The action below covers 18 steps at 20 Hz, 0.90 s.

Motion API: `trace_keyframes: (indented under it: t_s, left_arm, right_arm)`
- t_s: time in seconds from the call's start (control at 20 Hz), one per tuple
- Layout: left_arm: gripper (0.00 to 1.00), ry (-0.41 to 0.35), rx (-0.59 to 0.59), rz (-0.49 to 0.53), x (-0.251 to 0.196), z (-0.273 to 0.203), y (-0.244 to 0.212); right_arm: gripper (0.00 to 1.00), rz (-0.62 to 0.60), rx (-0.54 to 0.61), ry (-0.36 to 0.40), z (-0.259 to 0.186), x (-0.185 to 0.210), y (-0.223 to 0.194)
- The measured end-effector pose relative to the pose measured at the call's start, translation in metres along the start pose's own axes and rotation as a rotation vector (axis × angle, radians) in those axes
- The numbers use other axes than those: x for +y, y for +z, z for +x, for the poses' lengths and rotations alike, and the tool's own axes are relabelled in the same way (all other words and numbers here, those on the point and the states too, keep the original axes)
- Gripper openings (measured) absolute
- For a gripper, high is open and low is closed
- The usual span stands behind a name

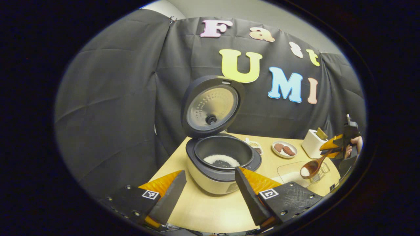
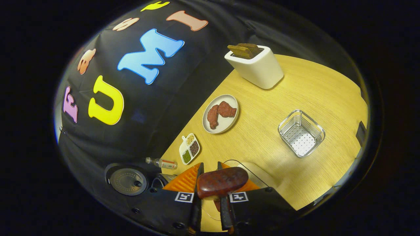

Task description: Close the left gripper, press the button to open the rice cooker; take a wooden spoon from the chopstick holder with the right hand, scoop a spoonful of rice and pour it into the rice cooker, then put the wooden spoon back into the chopstick holder.

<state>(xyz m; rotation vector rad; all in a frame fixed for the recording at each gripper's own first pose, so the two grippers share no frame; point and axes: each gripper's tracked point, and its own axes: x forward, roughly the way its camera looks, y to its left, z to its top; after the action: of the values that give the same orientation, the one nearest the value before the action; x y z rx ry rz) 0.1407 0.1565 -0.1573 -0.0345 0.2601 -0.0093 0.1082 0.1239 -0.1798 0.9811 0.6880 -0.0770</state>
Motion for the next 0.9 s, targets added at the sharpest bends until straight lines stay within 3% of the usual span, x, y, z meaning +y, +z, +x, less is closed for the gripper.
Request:
trace_keyframes:
  t_s: [0.5,0.8,0.85,0.9]
  left_arm:
    - [0.94,0.093,0.02,-0.065,0.029,-0.01,-0.023]
    - [0.95,0.168,0.035,-0.072,0.057,-0.018,-0.034]
    - [0.95,0.18,0.035,-0.076,0.064,-0.019,-0.036]
    - [0.95,0.189,0.038,-0.083,0.069,-0.02,-0.037]
  right_arm:
    - [0.25,0.085,0.108,0.168,0.01,0.105,0.005]
    - [0.25,-0.014,0.182,0.222,0.033,0.175,-0.019]
    - [0.21,-0.024,0.195,0.237,0.037,0.189,-0.022]
    - [0.25,-0.036,0.206,0.247,0.04,0.2,-0.026]
